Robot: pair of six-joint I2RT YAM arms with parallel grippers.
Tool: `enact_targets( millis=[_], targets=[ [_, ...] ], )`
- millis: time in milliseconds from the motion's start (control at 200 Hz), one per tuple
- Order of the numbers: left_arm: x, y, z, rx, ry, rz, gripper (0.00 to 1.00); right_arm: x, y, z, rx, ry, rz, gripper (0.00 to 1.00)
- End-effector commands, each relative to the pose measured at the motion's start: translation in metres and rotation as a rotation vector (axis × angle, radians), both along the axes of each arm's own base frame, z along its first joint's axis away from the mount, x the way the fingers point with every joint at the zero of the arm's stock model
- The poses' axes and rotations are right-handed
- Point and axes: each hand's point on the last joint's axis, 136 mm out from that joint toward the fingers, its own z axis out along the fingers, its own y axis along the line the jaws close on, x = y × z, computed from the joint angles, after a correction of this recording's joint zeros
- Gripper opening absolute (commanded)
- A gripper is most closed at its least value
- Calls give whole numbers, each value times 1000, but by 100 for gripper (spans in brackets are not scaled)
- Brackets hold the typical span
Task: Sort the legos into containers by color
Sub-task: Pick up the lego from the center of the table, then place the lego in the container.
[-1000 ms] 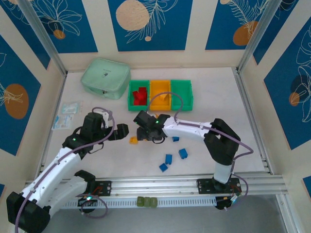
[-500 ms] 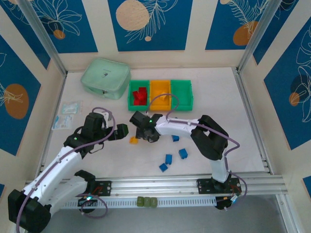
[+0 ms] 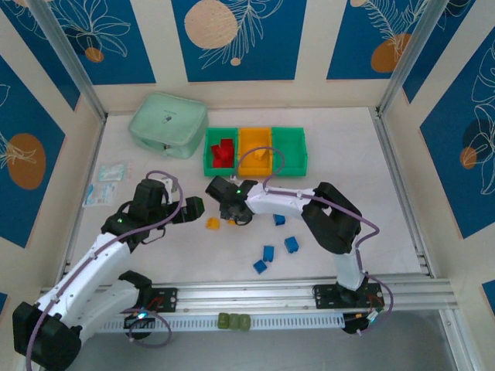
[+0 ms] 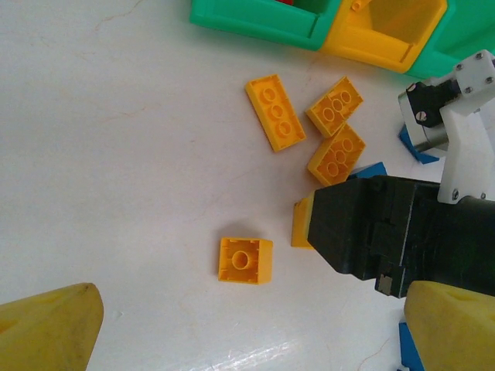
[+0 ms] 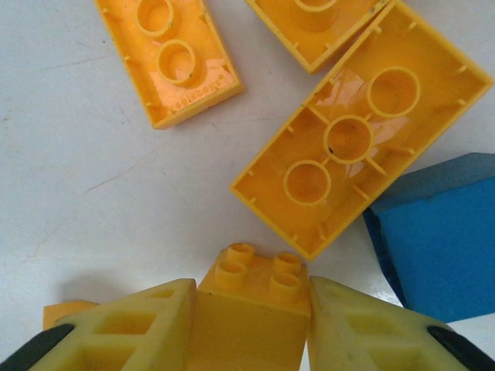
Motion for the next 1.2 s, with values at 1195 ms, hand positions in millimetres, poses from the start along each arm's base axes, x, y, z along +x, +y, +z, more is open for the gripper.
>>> enact_targets(
  millis=[1195],
  targets=[
    [76, -36, 46, -99, -82, -42, 99, 214, -67, 99, -34, -316, 79, 60]
  ],
)
